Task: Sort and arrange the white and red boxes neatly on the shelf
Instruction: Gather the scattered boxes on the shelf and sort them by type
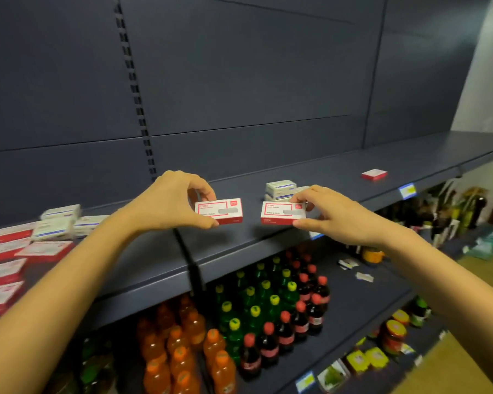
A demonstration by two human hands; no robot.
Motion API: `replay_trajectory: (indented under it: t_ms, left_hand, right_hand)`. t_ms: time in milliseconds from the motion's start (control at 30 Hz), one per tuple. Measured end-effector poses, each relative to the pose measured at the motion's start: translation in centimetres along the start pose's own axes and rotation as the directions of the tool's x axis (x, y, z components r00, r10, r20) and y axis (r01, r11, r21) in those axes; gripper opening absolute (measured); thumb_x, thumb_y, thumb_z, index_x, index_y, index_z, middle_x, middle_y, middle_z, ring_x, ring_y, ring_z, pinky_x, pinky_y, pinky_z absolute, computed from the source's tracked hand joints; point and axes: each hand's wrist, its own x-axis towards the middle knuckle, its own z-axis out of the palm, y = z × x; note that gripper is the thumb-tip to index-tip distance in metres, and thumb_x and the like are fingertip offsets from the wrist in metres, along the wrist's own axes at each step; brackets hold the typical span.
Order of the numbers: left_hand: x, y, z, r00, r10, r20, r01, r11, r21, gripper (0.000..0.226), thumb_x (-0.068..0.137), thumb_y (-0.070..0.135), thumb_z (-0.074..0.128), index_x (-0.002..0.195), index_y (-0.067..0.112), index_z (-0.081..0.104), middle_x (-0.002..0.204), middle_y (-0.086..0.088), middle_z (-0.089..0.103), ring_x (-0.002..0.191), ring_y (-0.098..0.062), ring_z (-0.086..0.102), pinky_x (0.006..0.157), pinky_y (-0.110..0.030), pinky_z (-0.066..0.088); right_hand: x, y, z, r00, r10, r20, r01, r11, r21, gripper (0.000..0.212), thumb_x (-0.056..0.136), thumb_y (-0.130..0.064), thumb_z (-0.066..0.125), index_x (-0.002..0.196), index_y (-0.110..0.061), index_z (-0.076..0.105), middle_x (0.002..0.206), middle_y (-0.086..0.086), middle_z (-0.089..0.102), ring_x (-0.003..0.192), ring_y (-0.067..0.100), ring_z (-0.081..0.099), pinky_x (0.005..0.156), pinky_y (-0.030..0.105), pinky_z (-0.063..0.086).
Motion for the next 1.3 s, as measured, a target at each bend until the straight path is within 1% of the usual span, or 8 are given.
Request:
replay_trajectory:
  t_ms: [133,333,467,600,733,900,1100,1300]
  left_hand:
    - [4.3,4.7,3.8,1.000,-0.003,-0.010,0.003,1.000,0.002,0.033,0.061,0.033,0.082,0.089,0.023,0.068,0.089,0.010,0.068,0.083,-0.010,0.062,0.067,-0.024,0.050]
    - [9.7,10.7,9.3,1.000,0.000,-0.030,-0.001,1.000,-0.031,0.034,0.063,0.029,0.081,0.092,0.020,0.068,0.091,0.006,0.066,0.080,-0.008,0.059,0.065,-0.016,0.045]
    - [13.4,14.3,11.8,1.000,0.019,0.008,-0.019,0.999,-0.033,0.032,0.064,0.032,0.081,0.090,0.020,0.067,0.086,0.008,0.065,0.075,-0.004,0.059,0.061,-0.014,0.043]
    - [17.4,16.7,13.9,0.999,0.027,0.025,-0.027,0.999,-0.023,0.033,0.064,0.033,0.080,0.091,0.018,0.067,0.088,0.004,0.067,0.076,-0.008,0.060,0.068,-0.023,0.050]
    - [21.4,18.0,15.9,0.999,0.022,0.039,-0.023,1.000,0.011,0.037,0.064,0.034,0.080,0.093,0.015,0.068,0.092,0.002,0.069,0.082,-0.013,0.062,0.076,-0.035,0.054]
    - [27.1,18.8,18.5,0.999,0.012,0.043,-0.013,1.000,0.029,0.037,0.065,0.033,0.079,0.094,0.013,0.068,0.093,-0.001,0.069,0.083,-0.015,0.063,0.076,-0.035,0.055]
    - [34.5,19.2,21.5,0.999,-0.016,0.039,0.015,0.999,0.042,0.036,0.066,0.035,0.079,0.093,0.015,0.067,0.092,0.000,0.068,0.081,-0.016,0.062,0.076,-0.039,0.054]
    - [39.7,19.3,24.6,0.998,-0.057,0.032,0.055,0.997,0.047,0.034,0.070,0.034,0.076,0.095,0.013,0.066,0.096,-0.002,0.069,0.081,-0.016,0.060,0.076,-0.034,0.050]
  right_hand:
    - [-1.8,6.4,-2.8,1.000,0.020,0.001,-0.020,0.999,-0.047,0.047,0.087,-0.040,0.057,0.129,-0.022,0.046,0.124,-0.003,0.049,0.113,0.013,0.045,0.092,0.041,0.046]
    - [-4.5,15.5,-6.2,1.000,0.028,0.004,-0.028,0.999,-0.029,0.040,0.087,-0.035,0.059,0.123,-0.019,0.050,0.120,0.001,0.053,0.108,0.014,0.048,0.090,0.029,0.043]
    - [-5.3,20.7,-8.0,0.997,0.068,-0.022,-0.069,0.997,-0.032,0.039,0.087,-0.032,0.060,0.123,-0.018,0.050,0.124,0.000,0.051,0.107,0.012,0.047,0.091,0.032,0.043]
    - [-5.1,25.3,-9.4,0.990,0.144,0.004,-0.143,0.989,-0.029,0.043,0.088,-0.033,0.058,0.128,-0.018,0.047,0.126,0.003,0.049,0.111,0.017,0.049,0.093,0.038,0.045]
    - [-4.0,29.5,-10.2,0.987,0.160,0.008,-0.160,0.987,0.003,0.043,0.088,-0.031,0.059,0.126,-0.017,0.047,0.126,0.004,0.049,0.112,0.017,0.050,0.095,0.041,0.046]
    - [-1.5,35.1,-10.6,0.990,0.137,0.032,-0.137,0.990,-0.021,0.044,0.087,-0.033,0.059,0.127,-0.019,0.047,0.125,0.001,0.050,0.111,0.014,0.048,0.091,0.035,0.048]
    - [2.4,41.6,-11.7,0.992,0.119,0.047,-0.120,0.993,0.000,0.040,0.088,-0.037,0.057,0.124,-0.024,0.049,0.122,-0.003,0.051,0.109,0.012,0.050,0.092,0.041,0.048]
    - [6.0,47.1,-11.4,0.992,0.094,0.079,-0.097,0.994,0.041,0.038,0.088,-0.036,0.058,0.123,-0.025,0.049,0.121,-0.003,0.052,0.108,0.011,0.050,0.092,0.041,0.047]
